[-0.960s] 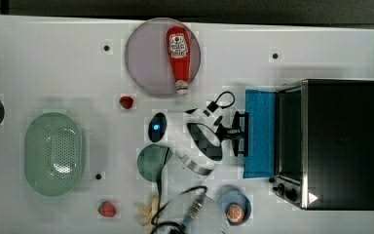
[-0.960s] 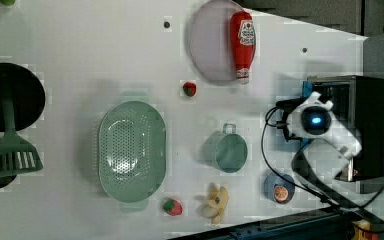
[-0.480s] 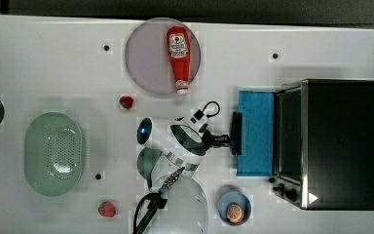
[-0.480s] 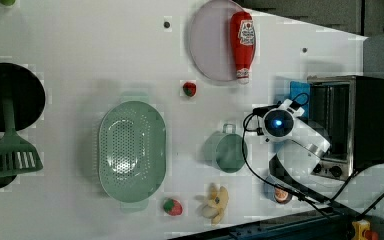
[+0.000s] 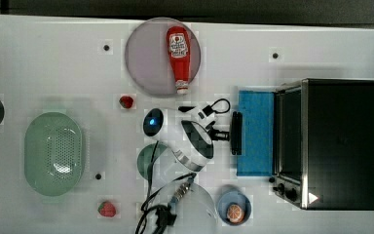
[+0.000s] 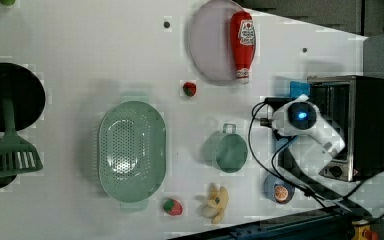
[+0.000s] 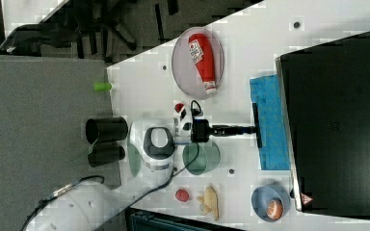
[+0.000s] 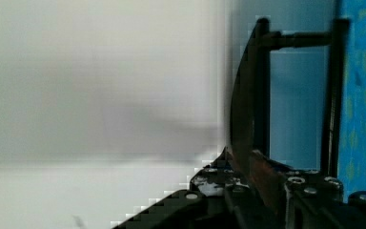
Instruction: Flap open oven.
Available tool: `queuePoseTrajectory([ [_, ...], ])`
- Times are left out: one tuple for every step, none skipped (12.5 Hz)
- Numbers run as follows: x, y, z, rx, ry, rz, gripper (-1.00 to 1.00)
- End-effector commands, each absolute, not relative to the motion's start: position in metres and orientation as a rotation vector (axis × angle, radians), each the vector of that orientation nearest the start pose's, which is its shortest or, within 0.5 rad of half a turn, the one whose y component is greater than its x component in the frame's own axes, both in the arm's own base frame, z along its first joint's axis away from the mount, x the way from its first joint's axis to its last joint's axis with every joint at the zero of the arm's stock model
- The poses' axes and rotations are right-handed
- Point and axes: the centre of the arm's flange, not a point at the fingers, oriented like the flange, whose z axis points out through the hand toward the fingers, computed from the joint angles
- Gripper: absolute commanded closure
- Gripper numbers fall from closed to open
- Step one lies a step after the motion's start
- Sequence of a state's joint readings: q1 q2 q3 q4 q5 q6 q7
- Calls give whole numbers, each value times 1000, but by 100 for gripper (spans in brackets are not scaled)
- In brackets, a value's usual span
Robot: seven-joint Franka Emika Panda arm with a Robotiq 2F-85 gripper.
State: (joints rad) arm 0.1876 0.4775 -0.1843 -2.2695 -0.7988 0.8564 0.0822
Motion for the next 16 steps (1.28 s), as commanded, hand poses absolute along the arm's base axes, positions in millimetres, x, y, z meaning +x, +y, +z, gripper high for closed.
queuePoseTrajectory([
  [541, -23, 256, 2647, -654, 175, 65],
  [542, -33, 290, 2666, -816, 192, 65],
  [539, -43, 323, 2679, -959, 196, 65],
  [535, -49, 353, 2692, -1059, 199, 65],
  [529, -52, 385, 2703, -1135, 210, 65],
  [523, -53, 417, 2718, -1201, 220, 65],
  [516, -52, 448, 2736, -1268, 217, 65],
  [508, -51, 477, 2756, -1334, 196, 65],
  [500, -51, 505, 2770, -1393, 157, 65],
  [491, -51, 530, 2777, -1429, 103, 65],
  [483, -52, 554, 2775, -1439, 70, 65],
  [477, -54, 576, 2771, -1442, 67, 65],
  [474, -54, 593, 2774, -1444, 78, 65],
  [474, -50, 604, 2784, -1440, 98, 65],
  [475, -46, 609, 2790, -1428, 112, 65],
  [476, -41, 608, 2794, -1417, 109, 65],
])
